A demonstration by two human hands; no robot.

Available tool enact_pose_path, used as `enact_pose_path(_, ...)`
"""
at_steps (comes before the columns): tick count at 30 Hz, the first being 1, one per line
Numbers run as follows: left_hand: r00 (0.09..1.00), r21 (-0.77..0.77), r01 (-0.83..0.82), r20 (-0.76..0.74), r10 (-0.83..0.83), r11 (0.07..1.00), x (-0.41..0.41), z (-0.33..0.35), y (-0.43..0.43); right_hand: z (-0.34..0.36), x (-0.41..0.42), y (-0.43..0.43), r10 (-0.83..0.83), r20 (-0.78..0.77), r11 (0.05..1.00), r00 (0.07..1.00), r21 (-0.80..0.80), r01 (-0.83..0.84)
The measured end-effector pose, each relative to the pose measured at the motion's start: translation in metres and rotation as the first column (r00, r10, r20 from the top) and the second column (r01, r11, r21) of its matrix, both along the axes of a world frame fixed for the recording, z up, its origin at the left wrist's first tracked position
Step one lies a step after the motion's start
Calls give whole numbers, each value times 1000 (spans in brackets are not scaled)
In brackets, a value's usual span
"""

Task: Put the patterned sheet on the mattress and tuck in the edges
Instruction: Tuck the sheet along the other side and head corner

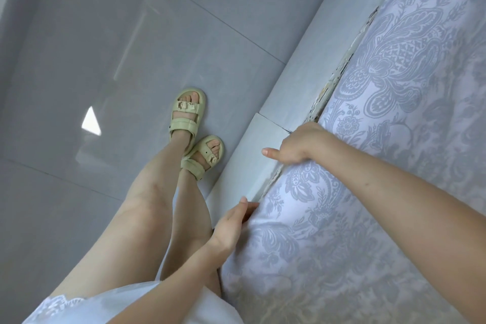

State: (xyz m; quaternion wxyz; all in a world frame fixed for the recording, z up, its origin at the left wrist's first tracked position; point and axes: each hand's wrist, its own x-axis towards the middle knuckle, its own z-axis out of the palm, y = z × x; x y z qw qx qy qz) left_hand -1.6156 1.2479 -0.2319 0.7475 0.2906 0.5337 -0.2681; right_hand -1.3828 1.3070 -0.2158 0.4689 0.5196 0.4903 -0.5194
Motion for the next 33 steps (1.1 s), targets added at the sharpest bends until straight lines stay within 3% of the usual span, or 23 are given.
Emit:
enact_pose_path(4, 999, -177, 40, -7, -42, 983, 8, -7, -3, 15, -3, -2, -218, -79, 948, 973, 221, 231)
enact_pose_path(7, 999, -275, 51, 5, -51, 960, 17, -8, -6, 28, -28, -10, -282, -203, 906, 938, 266, 330)
enact_pose_path(11, 998, -271, 60, 0, -62, 961, 13, -11, -8, 34, -61, -29, -208, -214, 960, 955, 141, 240)
enact_pose_path(16, 989, -201, 143, 4, -145, 969, -18, -15, -5, 15, -90, -36, -33, -87, 999, 996, -1, 33)
enact_pose_path(21, 999, -33, 38, -17, -38, 999, -75, -11, -12, 2, -106, -35, 6, 15, 998, 1000, -69, -5)
enact_pose_path(26, 997, -17, 41, 68, -40, 999, -93, -6, -19, 16, -115, -44, -169, -9, 966, 986, 197, 167)
enact_pose_path(29, 992, -82, 33, 124, -22, 996, -97, -7, -21, 29, -134, -58, -161, -40, 907, 986, 387, 164)
enact_pose_path(33, 980, -160, 53, 198, -21, 986, -95, -11, -28, 41, -164, -75, -145, -85, 877, 986, 450, 168)
